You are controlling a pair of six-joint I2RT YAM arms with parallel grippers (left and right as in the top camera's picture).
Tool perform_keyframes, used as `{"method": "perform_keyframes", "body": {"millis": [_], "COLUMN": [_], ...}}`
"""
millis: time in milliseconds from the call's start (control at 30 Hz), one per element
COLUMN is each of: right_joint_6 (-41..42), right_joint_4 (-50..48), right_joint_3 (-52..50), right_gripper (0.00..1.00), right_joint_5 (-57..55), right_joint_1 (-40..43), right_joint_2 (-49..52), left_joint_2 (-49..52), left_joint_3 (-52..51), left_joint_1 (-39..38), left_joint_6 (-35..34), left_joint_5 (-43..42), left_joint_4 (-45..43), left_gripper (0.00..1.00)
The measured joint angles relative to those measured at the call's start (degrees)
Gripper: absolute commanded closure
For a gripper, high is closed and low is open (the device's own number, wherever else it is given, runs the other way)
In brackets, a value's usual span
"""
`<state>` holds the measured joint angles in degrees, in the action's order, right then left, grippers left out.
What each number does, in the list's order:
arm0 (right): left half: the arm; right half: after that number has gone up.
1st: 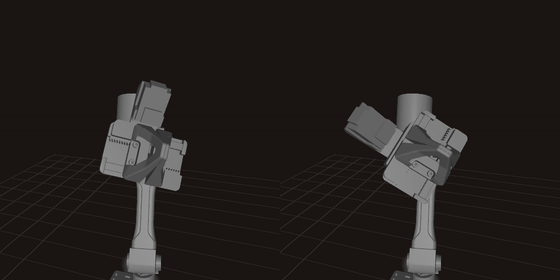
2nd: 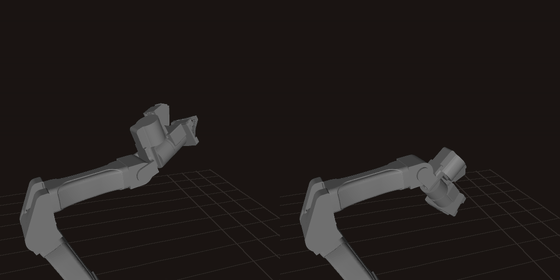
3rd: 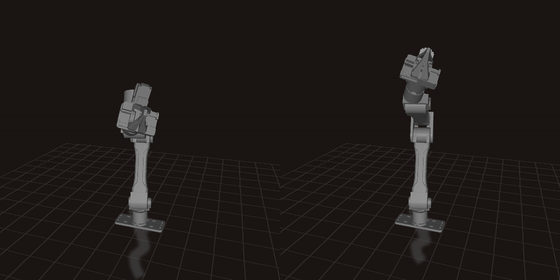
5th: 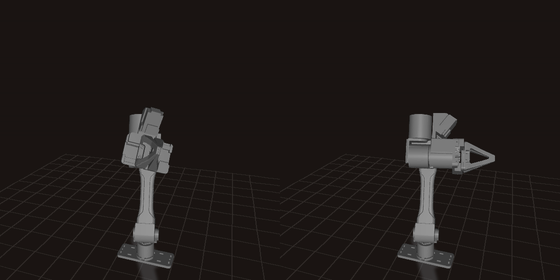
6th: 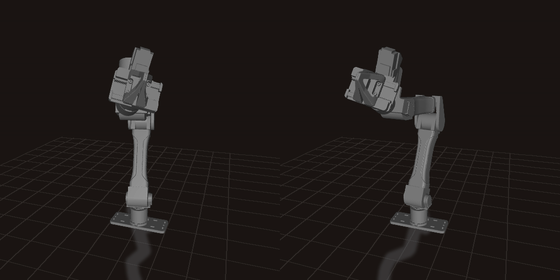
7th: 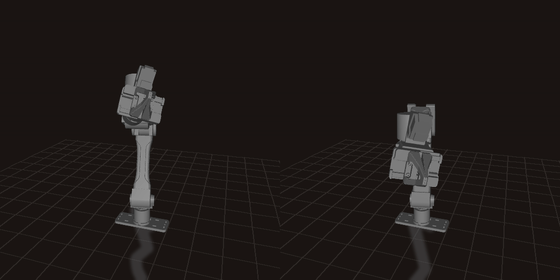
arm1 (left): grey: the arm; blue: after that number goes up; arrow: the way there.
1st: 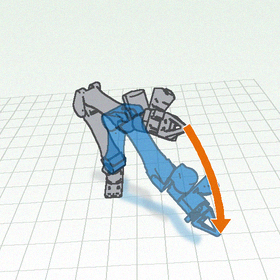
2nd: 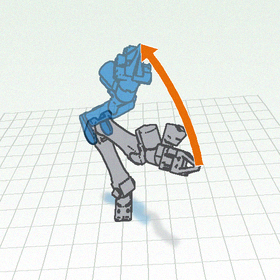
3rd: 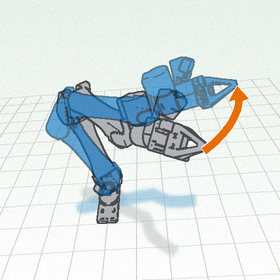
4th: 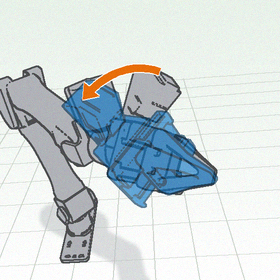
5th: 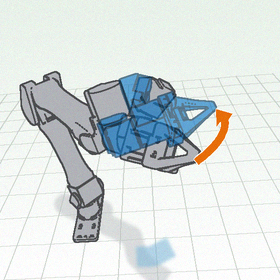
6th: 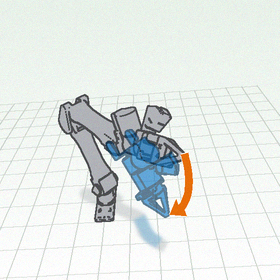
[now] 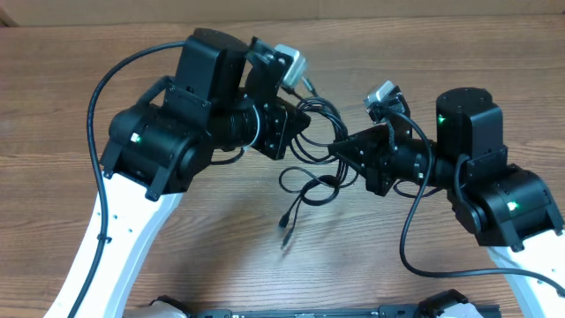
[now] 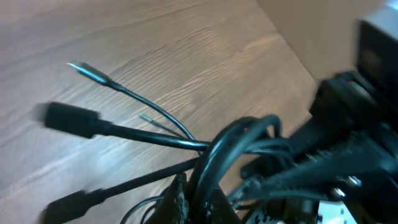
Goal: Untangle cables
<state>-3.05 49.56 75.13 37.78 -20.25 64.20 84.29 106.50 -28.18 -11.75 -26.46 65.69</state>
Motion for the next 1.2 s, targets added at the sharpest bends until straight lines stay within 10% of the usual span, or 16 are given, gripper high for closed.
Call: {"method": "perform_keyframes", "body": {"millis": [400,567,700,867,1033,1200], "right_joint_6": [2.6,8.0,15.2,22.0,24.8,17.8], "right_joint_4": [-3.3,-4.7,-4.9,-2.2,1.5,2.3], "right_joint_3": [0.0,0.0,0.0,0.0,0.0,0.0], "right_gripper": [0.96,0.96,0.96,0.96,0.36,0.35], "right_joint_5": [2.0,-1.3,-6.8,-13.2,-19.5,-17.1], "right_joint_1": [0.0,-0.2,-0.6,-0.9,-0.1,0.0], "right_joint_2": [0.8,0.9,0.8,0.7,-0.2,-0.4], "left_joint_2": [1.8,2.0,2.4,3.3,3.5,3.5], "left_joint_3": [0.0,0.0,0.0,0.0,0.0,0.0], "left_joint_1": [-1.1,-1.1,-1.1,-1.1,-0.2,0.2], "left_joint_6": [-39.4,-45.4,-43.3,-24.3,-9.9,-6.6], "left_joint_5": [12.6,13.3,14.3,13.7,15.1,16.9], "left_joint_4": [8.1,8.0,7.7,5.6,6.1,5.5], "left_gripper": [0.95,0.96,0.96,0.96,0.96,0.96]}}
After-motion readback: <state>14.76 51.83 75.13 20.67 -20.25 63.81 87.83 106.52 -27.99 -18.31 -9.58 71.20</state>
